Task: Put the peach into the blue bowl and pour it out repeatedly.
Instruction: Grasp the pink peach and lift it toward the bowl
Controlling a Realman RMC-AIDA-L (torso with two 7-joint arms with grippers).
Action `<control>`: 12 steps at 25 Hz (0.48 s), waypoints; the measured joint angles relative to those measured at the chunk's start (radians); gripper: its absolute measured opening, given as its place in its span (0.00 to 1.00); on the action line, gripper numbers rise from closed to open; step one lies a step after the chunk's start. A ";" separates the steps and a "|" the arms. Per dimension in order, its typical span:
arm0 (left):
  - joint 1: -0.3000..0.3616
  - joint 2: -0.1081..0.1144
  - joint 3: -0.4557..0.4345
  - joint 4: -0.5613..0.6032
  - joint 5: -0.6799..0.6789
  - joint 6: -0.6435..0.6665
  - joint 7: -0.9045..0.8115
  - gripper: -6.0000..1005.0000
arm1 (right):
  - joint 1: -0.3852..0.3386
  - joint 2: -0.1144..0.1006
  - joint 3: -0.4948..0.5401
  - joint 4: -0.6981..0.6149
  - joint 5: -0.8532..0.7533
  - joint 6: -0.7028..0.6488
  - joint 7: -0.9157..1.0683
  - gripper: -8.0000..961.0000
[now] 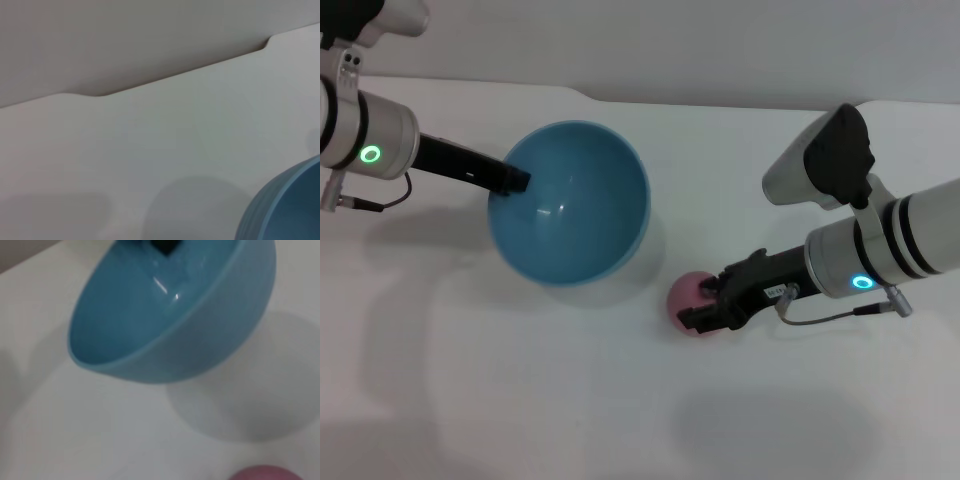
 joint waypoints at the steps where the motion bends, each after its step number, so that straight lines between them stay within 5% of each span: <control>1: -0.002 -0.002 0.000 0.000 0.000 -0.001 0.000 0.00 | 0.000 0.000 0.000 0.012 0.000 0.009 0.003 0.61; 12: -0.021 -0.010 -0.001 0.002 0.000 -0.006 0.004 0.00 | -0.001 -0.004 -0.005 0.046 -0.015 0.053 0.044 0.61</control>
